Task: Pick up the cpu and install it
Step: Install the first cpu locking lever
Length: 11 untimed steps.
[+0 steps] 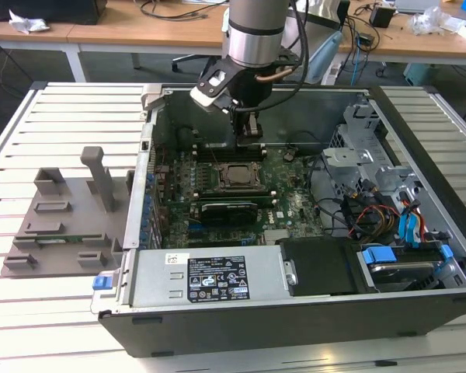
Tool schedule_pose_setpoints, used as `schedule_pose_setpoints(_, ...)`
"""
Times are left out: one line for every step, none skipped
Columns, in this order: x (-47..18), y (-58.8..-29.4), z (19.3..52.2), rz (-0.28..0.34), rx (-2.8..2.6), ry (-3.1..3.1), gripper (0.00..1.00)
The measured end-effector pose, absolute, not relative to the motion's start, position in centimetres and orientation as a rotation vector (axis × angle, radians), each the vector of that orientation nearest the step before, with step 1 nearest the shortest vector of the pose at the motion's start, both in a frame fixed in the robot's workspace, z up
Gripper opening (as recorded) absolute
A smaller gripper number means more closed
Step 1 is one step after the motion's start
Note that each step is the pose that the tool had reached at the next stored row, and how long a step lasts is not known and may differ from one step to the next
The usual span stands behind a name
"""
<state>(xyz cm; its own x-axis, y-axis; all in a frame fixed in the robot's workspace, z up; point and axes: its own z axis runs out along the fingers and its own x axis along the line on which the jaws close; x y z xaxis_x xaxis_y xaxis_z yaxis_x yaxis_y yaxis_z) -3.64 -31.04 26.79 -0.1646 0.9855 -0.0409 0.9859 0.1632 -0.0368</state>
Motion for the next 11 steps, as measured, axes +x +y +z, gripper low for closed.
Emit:
schedule_pose_setpoints(-3.64,-31.03,26.79,-0.085,2.005,2.407,0.11)
schedule_pose_setpoints(-3.64,-31.04,26.79,-0.085,1.986,2.422,0.11)
schedule_pose_setpoints(-3.64,-31.04,26.79,-0.085,1.967,2.437,0.11)
schedule_pose_setpoints(-3.64,-31.03,26.79,-0.085,1.957,2.444,0.11)
schedule_pose_setpoints(-3.64,-31.03,26.79,-0.085,1.948,2.452,0.11)
schedule_pose_setpoints(-3.64,-31.04,26.79,-0.085,1.937,2.460,0.11)
schedule_pose_setpoints(-3.64,-31.04,26.79,-0.085,1.927,2.467,0.11)
schedule_pose_setpoints(-3.64,-31.03,26.79,-0.085,1.917,2.475,0.11)
schedule_pose_setpoints(-3.64,-31.03,26.79,-0.085,1.907,2.482,0.11)
schedule_pose_setpoints(-3.64,-31.03,26.79,-0.085,1.894,2.492,0.11)
schedule_pose_setpoints(-3.64,-31.03,26.79,-0.084,1.885,2.499,0.11)
